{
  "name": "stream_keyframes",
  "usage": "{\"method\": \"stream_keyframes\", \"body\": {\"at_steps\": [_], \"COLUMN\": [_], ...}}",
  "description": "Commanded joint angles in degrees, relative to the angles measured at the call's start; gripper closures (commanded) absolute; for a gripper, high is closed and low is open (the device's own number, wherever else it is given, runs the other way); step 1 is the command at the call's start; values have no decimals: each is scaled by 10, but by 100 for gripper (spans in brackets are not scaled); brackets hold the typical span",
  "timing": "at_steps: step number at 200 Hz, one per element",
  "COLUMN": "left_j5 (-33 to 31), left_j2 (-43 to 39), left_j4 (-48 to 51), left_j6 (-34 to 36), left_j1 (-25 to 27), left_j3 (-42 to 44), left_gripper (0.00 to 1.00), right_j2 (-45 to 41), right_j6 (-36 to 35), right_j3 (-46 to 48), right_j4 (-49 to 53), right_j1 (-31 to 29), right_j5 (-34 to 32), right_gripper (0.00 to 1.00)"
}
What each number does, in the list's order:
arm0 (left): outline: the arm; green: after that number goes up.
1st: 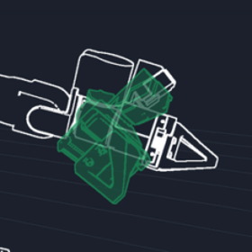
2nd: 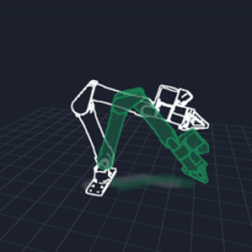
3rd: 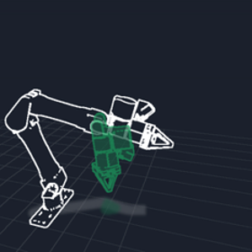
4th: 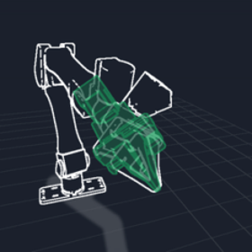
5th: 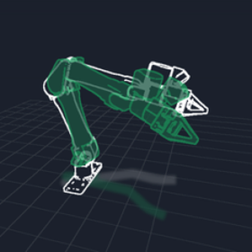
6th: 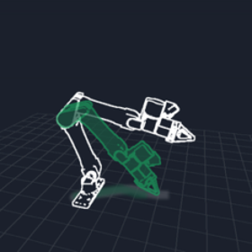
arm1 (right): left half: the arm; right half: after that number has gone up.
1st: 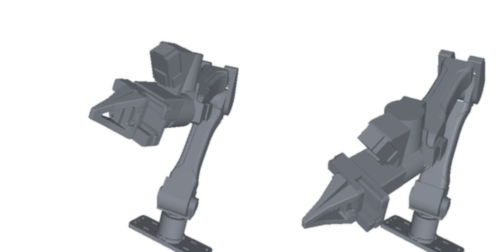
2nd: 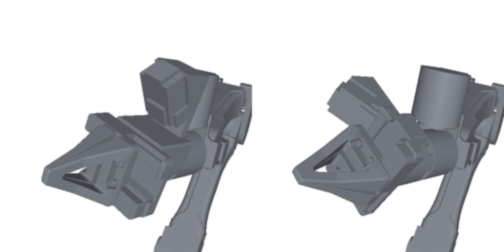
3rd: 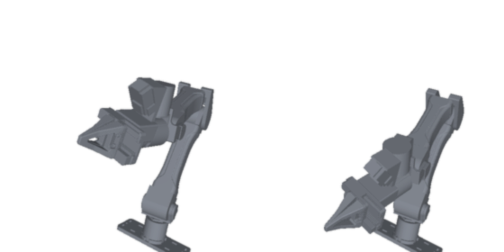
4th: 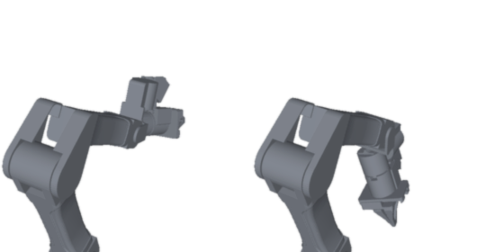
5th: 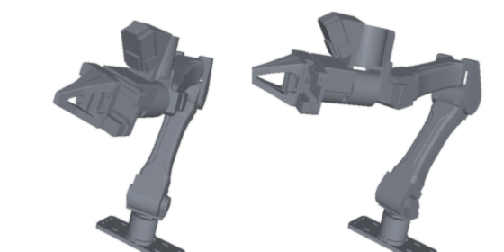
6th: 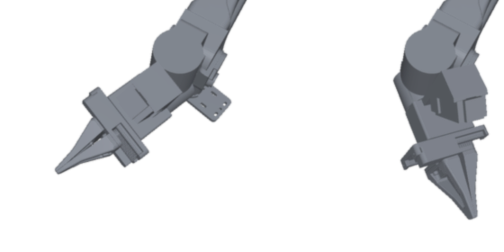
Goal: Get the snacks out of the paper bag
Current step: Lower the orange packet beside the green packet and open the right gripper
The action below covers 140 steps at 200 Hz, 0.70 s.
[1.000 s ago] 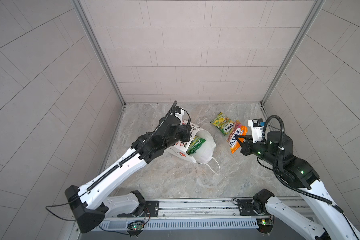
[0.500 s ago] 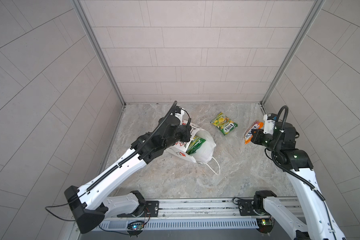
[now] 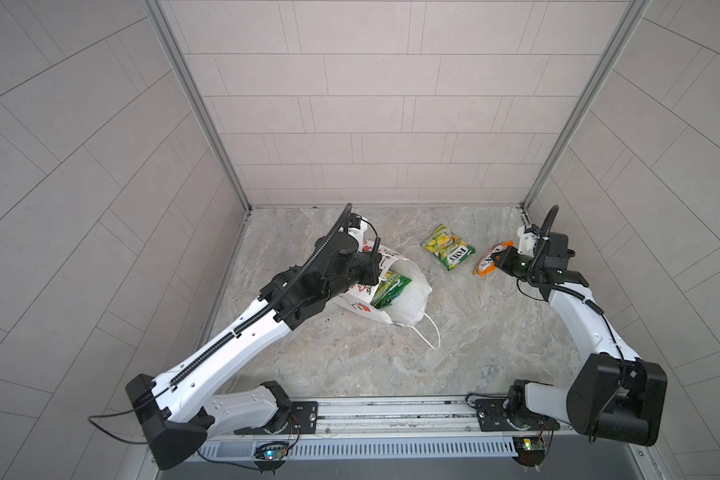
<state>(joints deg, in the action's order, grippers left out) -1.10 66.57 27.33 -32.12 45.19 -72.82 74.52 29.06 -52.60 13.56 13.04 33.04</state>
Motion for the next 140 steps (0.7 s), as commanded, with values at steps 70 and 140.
{"method": "stream_keyframes", "body": {"at_steps": [70, 140], "left_j5": [-1, -2], "left_j2": [-7, -3], "left_j4": [-2, 1], "left_j6": [14, 14], "left_j1": [3, 3], "left_j3": [-8, -11], "left_gripper": [100, 100], "right_j2": [146, 172], "right_j6": [16, -67], "right_j3": [-28, -26], "right_j4": [-88, 9], "right_j1": [35, 49], "right_j5": [83, -21], "right_gripper": [100, 100]}}
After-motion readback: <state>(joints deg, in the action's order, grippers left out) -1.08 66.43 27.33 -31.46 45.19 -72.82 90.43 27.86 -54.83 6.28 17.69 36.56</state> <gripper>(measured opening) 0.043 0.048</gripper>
